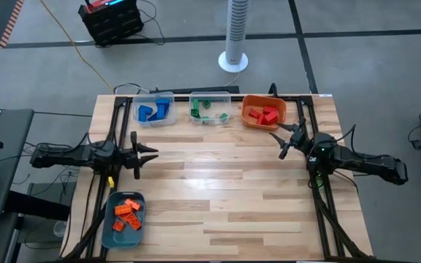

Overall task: Sort blocks
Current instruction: Return to Home Position

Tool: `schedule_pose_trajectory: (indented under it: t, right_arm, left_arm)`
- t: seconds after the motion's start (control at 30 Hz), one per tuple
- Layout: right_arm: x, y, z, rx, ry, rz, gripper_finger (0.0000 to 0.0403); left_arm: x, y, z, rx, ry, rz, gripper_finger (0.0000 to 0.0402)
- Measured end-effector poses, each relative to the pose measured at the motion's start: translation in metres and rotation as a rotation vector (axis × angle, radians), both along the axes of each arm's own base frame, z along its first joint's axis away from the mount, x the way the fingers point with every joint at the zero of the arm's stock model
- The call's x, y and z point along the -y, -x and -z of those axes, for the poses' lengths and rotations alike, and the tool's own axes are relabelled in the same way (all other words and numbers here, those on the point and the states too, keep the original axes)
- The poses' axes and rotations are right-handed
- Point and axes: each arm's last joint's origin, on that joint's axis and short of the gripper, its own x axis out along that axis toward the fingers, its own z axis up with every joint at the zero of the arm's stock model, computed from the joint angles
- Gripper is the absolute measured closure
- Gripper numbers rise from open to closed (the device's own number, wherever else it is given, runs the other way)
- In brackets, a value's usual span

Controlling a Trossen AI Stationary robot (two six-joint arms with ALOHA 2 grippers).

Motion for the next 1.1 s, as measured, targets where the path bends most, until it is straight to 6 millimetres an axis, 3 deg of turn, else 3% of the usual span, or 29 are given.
schedule_pose_trajectory:
  t: [0.23, 1.1]
  right_arm:
    - [0.000, 0.000, 0.000, -0.001, -0.001, 0.000, 0.0185]
    - [0.000, 0.000, 0.000, -0.001, -0.001, 0.001, 0.0184]
  left_arm:
    - [0.000, 0.004, 0.014, -0.166, 0.014, -0.002, 0.0319]
    - [0.000, 0.003, 0.017, -0.179, 0.015, -0.003, 0.0319]
